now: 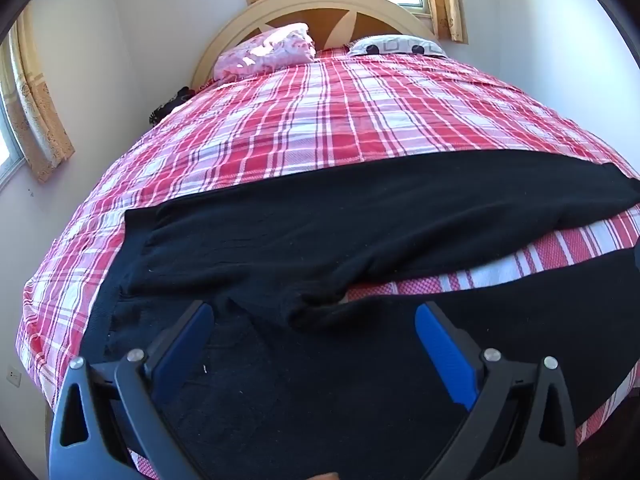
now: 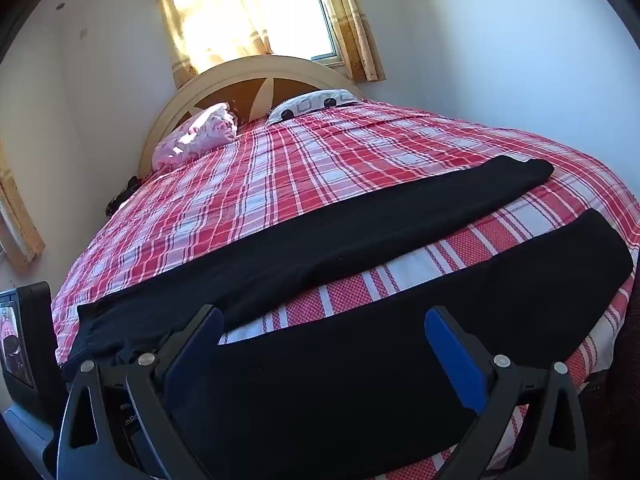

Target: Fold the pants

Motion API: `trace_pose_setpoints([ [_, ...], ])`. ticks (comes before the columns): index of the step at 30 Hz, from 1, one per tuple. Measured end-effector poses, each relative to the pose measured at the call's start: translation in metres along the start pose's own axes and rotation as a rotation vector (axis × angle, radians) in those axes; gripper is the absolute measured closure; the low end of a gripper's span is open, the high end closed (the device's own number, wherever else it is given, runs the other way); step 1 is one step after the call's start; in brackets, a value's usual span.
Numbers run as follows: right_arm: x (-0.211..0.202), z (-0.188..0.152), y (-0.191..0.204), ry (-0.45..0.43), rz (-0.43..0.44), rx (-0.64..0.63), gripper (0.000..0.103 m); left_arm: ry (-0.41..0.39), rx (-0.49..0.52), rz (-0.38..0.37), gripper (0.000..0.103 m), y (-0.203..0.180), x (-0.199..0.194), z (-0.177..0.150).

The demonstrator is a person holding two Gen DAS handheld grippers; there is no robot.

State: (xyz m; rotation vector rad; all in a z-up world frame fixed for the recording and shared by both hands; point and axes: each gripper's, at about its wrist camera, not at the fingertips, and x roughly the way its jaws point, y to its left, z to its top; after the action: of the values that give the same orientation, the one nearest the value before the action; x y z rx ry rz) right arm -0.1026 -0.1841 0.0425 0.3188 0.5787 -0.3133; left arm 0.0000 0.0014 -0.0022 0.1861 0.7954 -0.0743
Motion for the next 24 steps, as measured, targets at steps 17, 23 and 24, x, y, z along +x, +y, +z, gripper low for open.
trace_pose_setpoints([
  [17, 0.0036, -0.0041, 0.0018, 0.013, -0.01, -0.013, 0.001, 0.03, 0.017, 0.003, 0.003, -0.0073, 0.0012, -0.0037],
  [23, 0.0051, -0.0066, 0.0018, 0.022, -0.008, -0.011, 0.001, 0.029, 0.017, 0.004, 0.003, -0.0055, 0.0012, -0.0049],
  [24, 0.0049, -0.0068, 0.0019, 0.022, -0.009, -0.012, 0.001, 0.029, 0.017, 0.005, 0.003, -0.0057, 0.0012, -0.0047],
])
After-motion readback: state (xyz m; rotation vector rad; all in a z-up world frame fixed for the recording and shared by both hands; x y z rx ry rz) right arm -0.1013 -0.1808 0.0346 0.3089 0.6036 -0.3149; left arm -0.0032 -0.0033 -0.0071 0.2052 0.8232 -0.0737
